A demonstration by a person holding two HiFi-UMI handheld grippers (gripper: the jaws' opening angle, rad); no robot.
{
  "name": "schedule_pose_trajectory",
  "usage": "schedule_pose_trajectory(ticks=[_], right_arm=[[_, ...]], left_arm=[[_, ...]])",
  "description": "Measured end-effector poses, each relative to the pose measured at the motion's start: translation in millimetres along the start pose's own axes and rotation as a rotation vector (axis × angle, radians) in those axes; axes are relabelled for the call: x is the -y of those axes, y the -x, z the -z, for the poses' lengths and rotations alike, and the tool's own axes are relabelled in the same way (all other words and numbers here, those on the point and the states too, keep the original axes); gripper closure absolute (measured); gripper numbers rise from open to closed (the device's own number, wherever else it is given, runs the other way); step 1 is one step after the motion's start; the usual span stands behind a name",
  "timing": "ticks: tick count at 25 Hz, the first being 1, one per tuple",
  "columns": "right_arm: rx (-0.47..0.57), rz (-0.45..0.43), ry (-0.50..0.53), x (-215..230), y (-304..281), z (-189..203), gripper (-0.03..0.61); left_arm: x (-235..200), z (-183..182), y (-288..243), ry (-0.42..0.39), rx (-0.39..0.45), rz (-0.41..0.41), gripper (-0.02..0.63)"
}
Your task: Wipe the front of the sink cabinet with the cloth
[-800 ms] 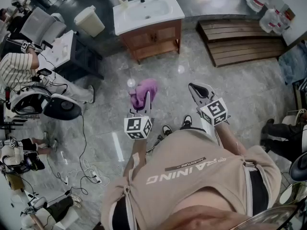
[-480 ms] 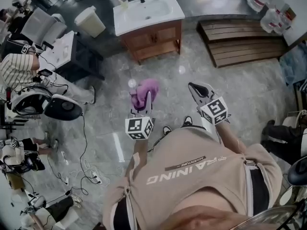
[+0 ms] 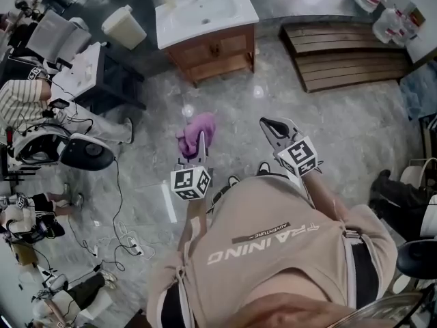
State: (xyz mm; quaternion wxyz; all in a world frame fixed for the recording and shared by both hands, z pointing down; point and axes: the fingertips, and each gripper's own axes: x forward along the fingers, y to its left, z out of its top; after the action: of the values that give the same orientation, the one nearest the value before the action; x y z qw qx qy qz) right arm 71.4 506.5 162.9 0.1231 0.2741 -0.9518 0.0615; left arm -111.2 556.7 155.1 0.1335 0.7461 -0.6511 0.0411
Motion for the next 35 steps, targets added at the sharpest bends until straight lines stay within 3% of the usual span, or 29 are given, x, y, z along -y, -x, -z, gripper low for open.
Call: schedule_pose_trajectory(ticks=[9,15,22,29,35], right_arm=[[-0.019,-0.031,-0.049,49,6,28,0.566],[-0.024,-0.025,-0.110,70,-13,37,0.566],[-0.035,0.047,-0.073,86,-55,24,0.566],[0.048,0.134,-0.005,103,-127,-31,0.566],[0.058,0.149,-0.045,85,-192,-50,0.566]], left_arm=[[28,4,-31,-0.012,-0.026,-0.026,0.565],[18,11,-52,0.001,-0.063,-0.021,0.565],[-29,8,-86,0.033,-0.053,-0.017,0.565],[-88,-23,-128,0.019,-0.014,0.035,0.565],[-146,-25,-142,0.017,-0.029,0.085,0.565]])
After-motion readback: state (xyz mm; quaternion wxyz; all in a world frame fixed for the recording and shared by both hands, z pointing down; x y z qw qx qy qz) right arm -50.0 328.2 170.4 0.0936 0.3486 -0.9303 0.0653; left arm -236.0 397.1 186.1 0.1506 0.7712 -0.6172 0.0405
